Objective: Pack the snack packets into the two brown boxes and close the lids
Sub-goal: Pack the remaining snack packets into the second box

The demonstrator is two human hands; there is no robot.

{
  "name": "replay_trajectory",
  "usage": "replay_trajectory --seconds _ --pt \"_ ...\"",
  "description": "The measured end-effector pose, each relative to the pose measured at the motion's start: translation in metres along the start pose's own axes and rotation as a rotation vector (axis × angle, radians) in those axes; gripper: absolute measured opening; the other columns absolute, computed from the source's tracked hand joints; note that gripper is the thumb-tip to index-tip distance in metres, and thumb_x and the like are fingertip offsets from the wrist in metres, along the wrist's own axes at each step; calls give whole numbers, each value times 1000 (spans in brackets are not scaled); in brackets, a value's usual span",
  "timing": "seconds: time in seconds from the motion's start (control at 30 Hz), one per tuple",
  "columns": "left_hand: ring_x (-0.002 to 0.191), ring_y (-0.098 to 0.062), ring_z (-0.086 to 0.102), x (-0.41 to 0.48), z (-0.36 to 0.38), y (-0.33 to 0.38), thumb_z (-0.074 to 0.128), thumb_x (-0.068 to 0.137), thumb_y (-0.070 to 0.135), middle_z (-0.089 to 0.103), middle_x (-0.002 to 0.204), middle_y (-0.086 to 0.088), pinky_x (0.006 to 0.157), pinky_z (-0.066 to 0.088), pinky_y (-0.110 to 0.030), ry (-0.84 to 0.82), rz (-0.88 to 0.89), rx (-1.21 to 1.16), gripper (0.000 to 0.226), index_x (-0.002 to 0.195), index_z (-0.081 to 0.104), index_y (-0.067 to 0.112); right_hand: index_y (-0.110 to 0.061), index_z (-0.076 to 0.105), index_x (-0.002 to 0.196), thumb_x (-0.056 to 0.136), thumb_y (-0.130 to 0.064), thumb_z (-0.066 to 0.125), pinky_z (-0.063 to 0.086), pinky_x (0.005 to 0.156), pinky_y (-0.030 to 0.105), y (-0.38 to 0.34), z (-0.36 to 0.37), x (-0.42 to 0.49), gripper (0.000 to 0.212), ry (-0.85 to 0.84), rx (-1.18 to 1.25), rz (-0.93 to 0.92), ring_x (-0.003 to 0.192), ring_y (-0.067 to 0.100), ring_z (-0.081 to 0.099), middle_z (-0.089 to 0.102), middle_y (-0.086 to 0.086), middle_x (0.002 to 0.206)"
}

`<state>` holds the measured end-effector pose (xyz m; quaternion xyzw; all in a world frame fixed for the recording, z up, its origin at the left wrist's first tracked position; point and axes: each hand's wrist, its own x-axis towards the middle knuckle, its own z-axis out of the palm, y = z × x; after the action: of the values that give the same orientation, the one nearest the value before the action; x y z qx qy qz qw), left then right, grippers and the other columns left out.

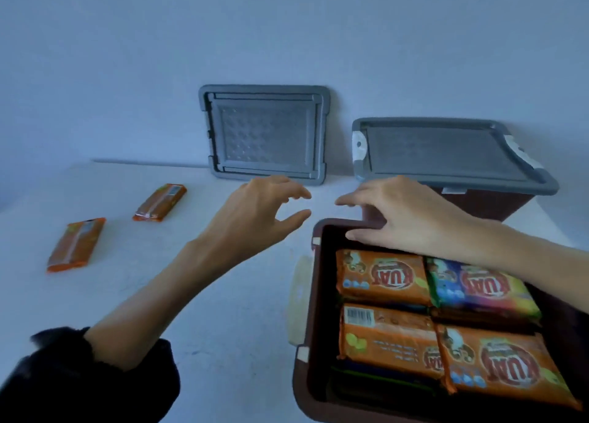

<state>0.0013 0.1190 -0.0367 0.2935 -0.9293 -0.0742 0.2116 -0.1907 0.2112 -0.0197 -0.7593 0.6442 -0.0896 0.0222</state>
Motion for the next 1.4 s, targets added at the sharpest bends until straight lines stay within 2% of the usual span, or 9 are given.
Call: replay_trajectory --seconds 0.17,0.43,0.57,0.7,0.8,0.97,1.1,1.23,1.4 --pt "101 -12 61 -26 -19 -75 61 87 34 64 114 5 77 44 -23 85 -265 71 29 114 64 23 -23 46 136 85 -41 62 44 88 29 -33 22 94 56 61 65 -71 115 18 54 59 1 123" --pt "111 -24 56 -70 -43 -208 60 87 30 58 119 -5 87 43 -34 148 -684 100 34 120 60 21 -18 45 137 85 -37 63 41 90 32 -109 83 244 58 8 88 -141 122 24 49 54 8 131" --pt "113 -25 55 -92 -38 -267 60 87 32 51 129 -7 89 44 -36 109 -868 103 41 125 55 20 -19 47 135 83 -31 64 41 94 32 -138 122 298 56 -51 152 -161 124 24 48 52 8 133" --pt "130 -29 34 -110 -21 -305 57 88 34 33 142 -10 101 38 -43 5 -1027 118 54 137 41 19 -22 51 131 81 -30 67 41 86 29 -154 164 332 54 -146 203 -191 116 25 52 55 9 124" --pt "135 -34 23 -120 -6 -322 56 87 38 19 147 -14 108 29 -46 -65 -1120 117 64 143 29 21 -23 43 137 80 -43 65 35 102 32 -157 190 348 64 -215 205 -275 130 24 38 43 4 139" --pt "134 -36 24 -129 9 -333 46 93 35 18 147 -15 110 23 -45 -39 -1149 152 58 145 23 24 -28 17 147 62 -87 16 15 117 43 -158 205 364 104 -346 -65 -399 144 23 12 14 4 155" --pt "131 -35 29 -138 1 -337 46 94 24 23 146 -13 107 29 -44 -70 -1019 150 51 142 30 26 -31 17 147 86 -68 31 15 112 49 -157 203 366 73 -308 -190 -397 139 24 19 21 4 151" --pt "133 -29 28 -151 -14 -343 55 89 21 25 146 -6 108 29 -40 -189 -869 -2 52 137 38 31 -28 19 146 83 -71 29 14 111 50 -156 202 356 77 -291 -307 -401 131 27 26 32 11 139" --pt "138 -32 23 -151 -16 -337 58 87 42 19 152 -11 110 26 -46 -218 -952 45 61 142 31 37 -28 20 147 84 -55 54 22 112 35 -145 192 359 77 -420 -68 -436 138 22 22 25 4 151"
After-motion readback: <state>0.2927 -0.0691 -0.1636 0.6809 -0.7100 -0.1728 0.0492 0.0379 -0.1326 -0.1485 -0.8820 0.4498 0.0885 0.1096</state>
